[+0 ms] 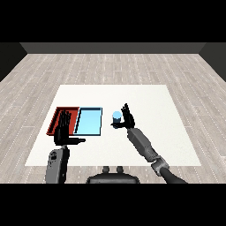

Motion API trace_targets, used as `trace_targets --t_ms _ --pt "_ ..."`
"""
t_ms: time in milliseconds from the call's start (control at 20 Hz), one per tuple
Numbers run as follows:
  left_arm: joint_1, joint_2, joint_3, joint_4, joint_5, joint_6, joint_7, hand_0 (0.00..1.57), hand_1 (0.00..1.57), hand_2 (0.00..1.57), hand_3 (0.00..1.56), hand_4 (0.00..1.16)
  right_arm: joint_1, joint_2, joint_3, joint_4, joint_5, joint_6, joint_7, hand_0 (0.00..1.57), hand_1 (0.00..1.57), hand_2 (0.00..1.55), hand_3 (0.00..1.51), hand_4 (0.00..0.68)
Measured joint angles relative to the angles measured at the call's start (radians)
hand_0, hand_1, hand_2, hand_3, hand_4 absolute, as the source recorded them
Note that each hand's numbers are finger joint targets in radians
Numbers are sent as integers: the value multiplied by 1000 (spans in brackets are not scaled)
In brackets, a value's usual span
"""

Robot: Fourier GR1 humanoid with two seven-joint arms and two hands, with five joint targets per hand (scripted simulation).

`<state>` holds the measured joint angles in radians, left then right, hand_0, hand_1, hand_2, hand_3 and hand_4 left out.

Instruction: Pick the blue can and put it in the blue box

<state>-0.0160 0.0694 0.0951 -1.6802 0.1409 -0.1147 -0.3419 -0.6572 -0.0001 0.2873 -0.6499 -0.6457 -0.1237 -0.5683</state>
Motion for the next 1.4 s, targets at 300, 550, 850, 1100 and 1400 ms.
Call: trace_targets --t_ms 300,550,850,1100,1400 --pt "7 3 9 10 3 -8 -20 0 0 0 0 0 -82 0 61 104 -101 4 -31 0 0 0 0 0" --pt "6 3 11 9 13 -14 -10 0 0 0 0 0 -106 0 68 170 -118 35 -45 0 0 0 0 0" --pt "12 10 19 30 13 -29 -33 0 0 0 0 0 -144 0 142 210 -202 33 -43 0 0 0 0 0" --pt "2 13 25 13 18 -19 -13 0 0 0 0 0 -153 0 200 214 -259 -97 -50 1538 1538 1508 1477 642" --pt "12 14 27 14 22 -27 -16 0 0 0 0 0 -180 0 257 242 -275 -267 -56 1505 1505 1483 1437 620"
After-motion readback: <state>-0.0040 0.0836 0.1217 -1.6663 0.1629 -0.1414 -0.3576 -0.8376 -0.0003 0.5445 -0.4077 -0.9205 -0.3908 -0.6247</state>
